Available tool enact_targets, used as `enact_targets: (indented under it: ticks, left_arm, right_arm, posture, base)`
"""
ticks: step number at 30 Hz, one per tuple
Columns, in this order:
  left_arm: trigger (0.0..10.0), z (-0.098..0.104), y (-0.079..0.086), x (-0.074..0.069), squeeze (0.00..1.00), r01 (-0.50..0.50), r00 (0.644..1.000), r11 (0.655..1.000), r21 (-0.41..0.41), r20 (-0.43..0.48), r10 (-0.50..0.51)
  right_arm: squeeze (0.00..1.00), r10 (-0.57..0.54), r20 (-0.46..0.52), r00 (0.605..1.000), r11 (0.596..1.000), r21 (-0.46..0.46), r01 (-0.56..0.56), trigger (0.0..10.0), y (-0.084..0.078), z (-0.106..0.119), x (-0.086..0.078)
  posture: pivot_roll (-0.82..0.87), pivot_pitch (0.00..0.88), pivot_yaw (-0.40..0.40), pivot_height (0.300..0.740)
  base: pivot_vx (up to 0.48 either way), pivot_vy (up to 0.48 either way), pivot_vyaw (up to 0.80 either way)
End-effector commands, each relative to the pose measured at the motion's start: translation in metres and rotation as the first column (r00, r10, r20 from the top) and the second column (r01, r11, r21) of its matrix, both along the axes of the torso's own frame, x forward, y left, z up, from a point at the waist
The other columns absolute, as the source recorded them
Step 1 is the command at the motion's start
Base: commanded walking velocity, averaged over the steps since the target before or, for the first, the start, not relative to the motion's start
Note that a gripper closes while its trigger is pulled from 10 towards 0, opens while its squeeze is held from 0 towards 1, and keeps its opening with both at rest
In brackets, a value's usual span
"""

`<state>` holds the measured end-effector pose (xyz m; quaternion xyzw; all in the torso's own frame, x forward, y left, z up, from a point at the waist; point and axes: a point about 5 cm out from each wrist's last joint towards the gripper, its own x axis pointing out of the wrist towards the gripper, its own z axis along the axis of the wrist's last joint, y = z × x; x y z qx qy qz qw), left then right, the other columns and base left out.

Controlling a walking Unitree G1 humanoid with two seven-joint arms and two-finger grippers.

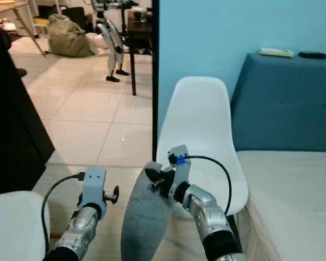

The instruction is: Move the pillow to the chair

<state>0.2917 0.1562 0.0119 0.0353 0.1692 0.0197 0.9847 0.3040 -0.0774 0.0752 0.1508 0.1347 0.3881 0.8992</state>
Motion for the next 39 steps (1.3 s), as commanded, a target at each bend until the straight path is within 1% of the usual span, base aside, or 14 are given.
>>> enact_targets:
  ticks: [1,9,16,27,31,32,33,35,36,37,38,39]
  left_arm:
    - [10.0,0.0,0.0,0.0,0.0,0.001,1.0,1.0,0.009,-0.009,-0.001]
    - [10.0,0.005,0.003,0.003,0.0,-0.018,1.0,1.0,0.007,0.01,0.017]
    - [10.0,0.006,0.009,0.003,0.0,-0.021,1.0,1.0,0.018,0.012,0.021]
    - [10.0,0.011,0.004,0.007,0.0,0.005,1.0,1.0,0.016,0.019,-0.005]
    - [10.0,0.012,0.001,0.008,0.0,0.016,1.0,1.0,0.008,0.021,-0.016]
    - [10.0,0.012,0.0,0.008,0.0,0.019,1.0,1.0,0.003,0.022,-0.019]
    - [10.0,0.012,0.0,0.008,0.0,0.019,1.0,1.0,0.003,0.022,-0.019]
    - [10.0,0.012,-0.002,0.008,0.0,0.026,0.999,1.0,-0.003,0.024,-0.026]
    - [10.0,0.012,-0.002,0.008,0.0,0.026,0.999,1.0,-0.003,0.024,-0.026]
    - [10.0,0.013,-0.003,0.009,0.0,0.032,0.999,0.999,-0.009,0.027,-0.032]
    - [10.0,0.013,-0.004,0.009,0.0,0.036,0.999,0.999,-0.012,0.029,-0.035]
    - [10.0,0.013,-0.004,0.009,0.0,0.036,0.999,0.999,-0.012,0.029,-0.035]
  right_arm:
    - [0.0,0.001,0.053,0.999,1.0,0.008,-0.002,10.0,0.0,0.008,0.003]
    - [0.0,-0.009,0.048,0.999,1.0,-0.001,0.009,10.0,0.0,0.005,0.003]
    - [0.0,-0.043,0.046,0.998,0.999,0.007,0.043,10.0,-0.003,0.003,0.003]
    - [0.0,-0.08,0.067,0.995,0.997,0.022,0.079,10.0,-0.008,0.01,0.009]
    - [0.0,-0.095,0.09,0.991,0.994,0.064,0.09,10.0,-0.008,0.018,0.013]
    - [0.0,-0.104,0.101,0.989,0.991,0.095,0.095,10.0,-0.009,0.024,0.015]
    - [0.0,-0.104,0.101,0.989,0.991,0.095,0.095,10.0,-0.009,0.024,0.015]
    - [0.0,-0.115,0.127,0.985,0.981,0.171,0.093,10.0,-0.009,0.037,0.018]
    - [0.0,-0.115,0.127,0.985,0.981,0.171,0.093,10.0,-0.009,0.037,0.018]
    - [0.0,-0.11,0.17,0.979,0.968,0.241,0.067,10.0,-0.006,0.053,0.02]
    - [0.0,-0.108,0.195,0.975,0.96,0.277,0.051,10.0,-0.004,0.063,0.021]
    - [0.0,-0.108,0.195,0.975,0.96,0.277,0.051,10.0,-0.004,0.063,0.021]
  posture:
    - [-0.01,0.0,-0.09,0.74]
    - [0.0,0.0,-0.081,0.74]
    - [0.0,0.0,-0.062,0.74]
    - [0.0,0.0,-0.049,0.74]
    - [0.0,0.0,-0.046,0.74]
    - [0.0,0.0,-0.046,0.74]
    - [0.0,0.0,-0.046,0.74]
    - [-0.01,0.0,-0.044,0.74]
    - [-0.01,0.0,-0.044,0.74]
    - [-0.01,0.0,-0.043,0.74]
    - [-0.01,0.0,-0.045,0.74]
    - [-0.01,0.0,-0.045,0.74]
  base:
    - [0.0,0.0,0.74]
    - [0.0,0.0,0.74]
    - [0.0,0.0,0.74]
    - [0.0,0.0,0.74]
    - [0.0,0.0,0.74]
    - [0.0,0.0,0.74]
    - [0.0,0.0,0.74]
    - [0.0,0.0,0.74]
    - [0.0,0.0,0.74]
    - [0.0,0.0,0.74]
    - [0.0,0.0,0.74]
    - [0.0,0.0,0.74]
